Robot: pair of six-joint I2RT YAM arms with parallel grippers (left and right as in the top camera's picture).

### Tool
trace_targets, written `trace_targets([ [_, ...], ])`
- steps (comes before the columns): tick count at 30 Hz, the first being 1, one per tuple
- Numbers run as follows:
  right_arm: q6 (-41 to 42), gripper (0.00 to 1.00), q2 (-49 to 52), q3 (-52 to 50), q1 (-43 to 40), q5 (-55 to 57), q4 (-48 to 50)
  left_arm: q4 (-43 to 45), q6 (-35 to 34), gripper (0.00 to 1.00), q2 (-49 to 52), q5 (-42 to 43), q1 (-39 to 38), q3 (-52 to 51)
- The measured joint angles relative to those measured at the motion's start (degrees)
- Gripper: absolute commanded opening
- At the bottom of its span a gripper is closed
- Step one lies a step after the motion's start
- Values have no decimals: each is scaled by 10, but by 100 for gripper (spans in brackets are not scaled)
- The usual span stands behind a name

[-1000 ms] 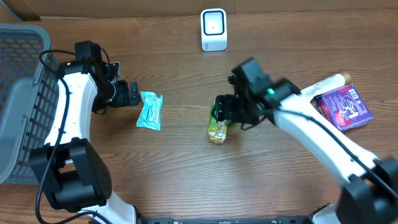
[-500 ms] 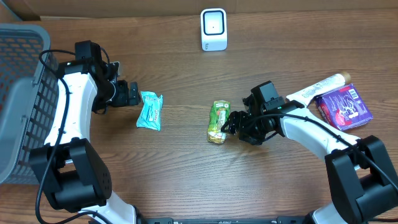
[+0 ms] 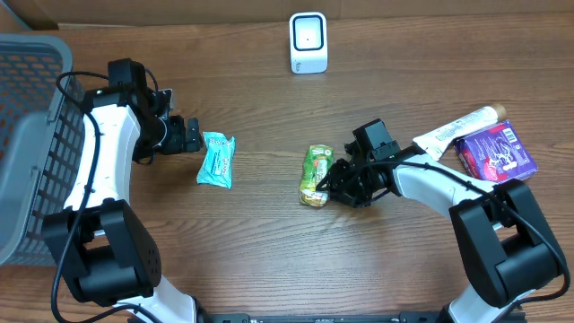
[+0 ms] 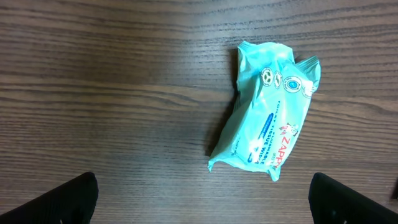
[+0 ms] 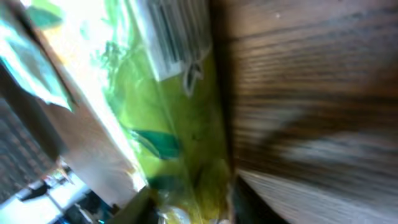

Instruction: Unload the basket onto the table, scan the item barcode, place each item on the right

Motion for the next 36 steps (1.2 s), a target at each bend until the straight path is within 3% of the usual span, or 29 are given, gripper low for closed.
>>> trace_targets([
  [2,3,4,0,1,1,0,7,0,0,100,0,0,0,0],
  [7,6,4,0,21,1,10,-33,0,0,100,0,0,0,0],
  [11,-25,4,0,83,2,69,-170,0,0,100,0,0,0,0],
  [14,-59,4,1,163,13,175,-308,0,0,99,0,0,0,0],
  [17,-77,4,2,236,41,307,-379,0,0,100,0,0,0,0],
  [22,-105,4,10,276,117,477,-381,0,0,100,0,0,0,0],
  [31,-156,4,139,280,203,662,-379,0,0,100,0,0,0,0],
  [36,-173,4,151,280,238,728,-381,0,0,99,0,0,0,0],
])
